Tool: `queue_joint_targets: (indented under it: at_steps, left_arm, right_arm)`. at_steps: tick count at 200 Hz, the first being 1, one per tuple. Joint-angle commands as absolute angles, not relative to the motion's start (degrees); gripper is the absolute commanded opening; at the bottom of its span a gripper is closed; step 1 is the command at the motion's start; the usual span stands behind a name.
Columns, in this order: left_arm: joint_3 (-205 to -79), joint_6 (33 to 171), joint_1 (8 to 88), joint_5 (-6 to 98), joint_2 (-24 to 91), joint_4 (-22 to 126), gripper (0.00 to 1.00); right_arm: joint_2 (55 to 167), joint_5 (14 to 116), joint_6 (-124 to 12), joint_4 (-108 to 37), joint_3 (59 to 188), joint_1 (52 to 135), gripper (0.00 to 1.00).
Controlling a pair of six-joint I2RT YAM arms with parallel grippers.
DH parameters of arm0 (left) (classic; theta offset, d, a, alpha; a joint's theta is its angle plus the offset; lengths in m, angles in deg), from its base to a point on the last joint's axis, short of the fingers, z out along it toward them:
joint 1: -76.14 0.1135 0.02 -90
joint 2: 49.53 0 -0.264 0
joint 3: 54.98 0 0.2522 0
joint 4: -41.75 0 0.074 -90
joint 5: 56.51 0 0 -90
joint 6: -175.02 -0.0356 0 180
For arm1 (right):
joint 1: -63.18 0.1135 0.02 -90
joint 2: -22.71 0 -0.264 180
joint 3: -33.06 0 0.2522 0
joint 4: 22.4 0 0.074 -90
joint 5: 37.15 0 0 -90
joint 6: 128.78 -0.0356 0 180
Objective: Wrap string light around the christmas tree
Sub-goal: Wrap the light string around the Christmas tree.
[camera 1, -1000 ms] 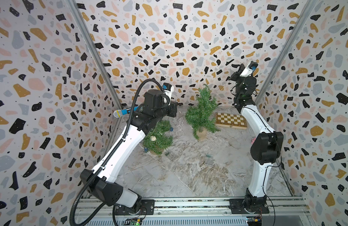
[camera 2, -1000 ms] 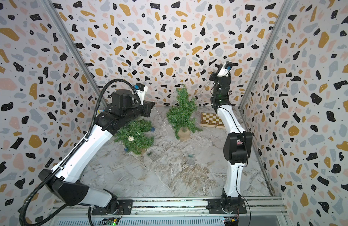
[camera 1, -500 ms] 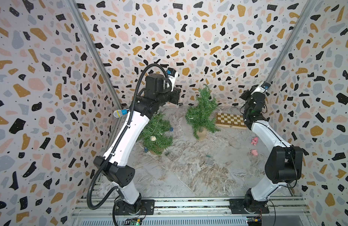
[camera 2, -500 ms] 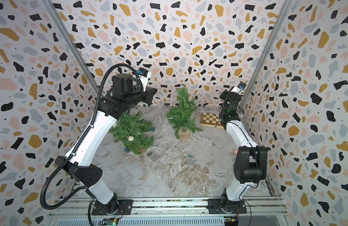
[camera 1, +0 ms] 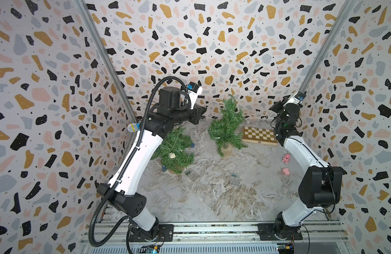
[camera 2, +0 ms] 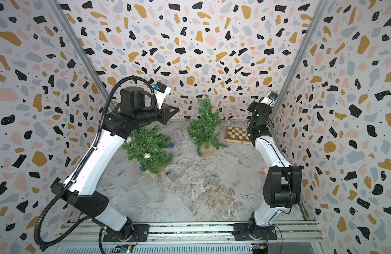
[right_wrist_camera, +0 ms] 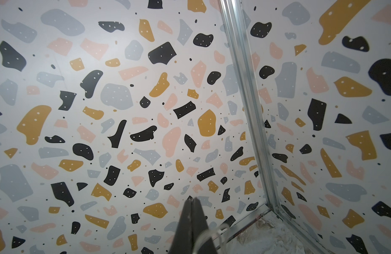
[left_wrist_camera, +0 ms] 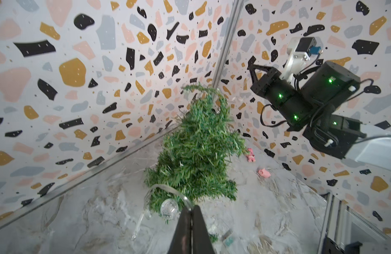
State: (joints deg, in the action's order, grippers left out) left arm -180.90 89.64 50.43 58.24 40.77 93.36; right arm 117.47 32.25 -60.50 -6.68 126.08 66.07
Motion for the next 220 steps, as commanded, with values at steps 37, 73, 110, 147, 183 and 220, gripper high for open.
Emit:
queue_joint_targets:
  at_steps: [37,73,110,147,183,220]
  left_arm:
    - [-177.3,90.8,48.9,70.1,34.1,98.0,0.0]
    - [-174.9,87.3,46.6,67.5,32.6,105.9,0.0]
    - [-163.0,92.7,50.6,54.4,28.8,95.3,0.0]
    - [-159.2,92.8,50.8,52.4,28.8,94.5,0.0]
    - [-156.9,90.5,50.2,46.5,28.3,96.0,0.0]
    - [-160.1,92.4,50.2,51.0,29.7,93.0,0.0]
  right_arm:
    - [116.2,34.2,-63.2,-7.6,126.5,66.1,0.0]
    - [116.1,34.6,-63.7,-7.8,126.7,66.1,0.0]
    - [115.8,36.3,-65.3,-7.8,125.9,66.3,0.0]
    - [115.2,36.5,-64.8,-7.6,125.2,66.6,0.0]
    - [115.5,37.6,-66.6,-7.3,125.1,66.6,0.0]
    - [116.0,38.2,-66.8,-7.6,125.5,67.0,0.0]
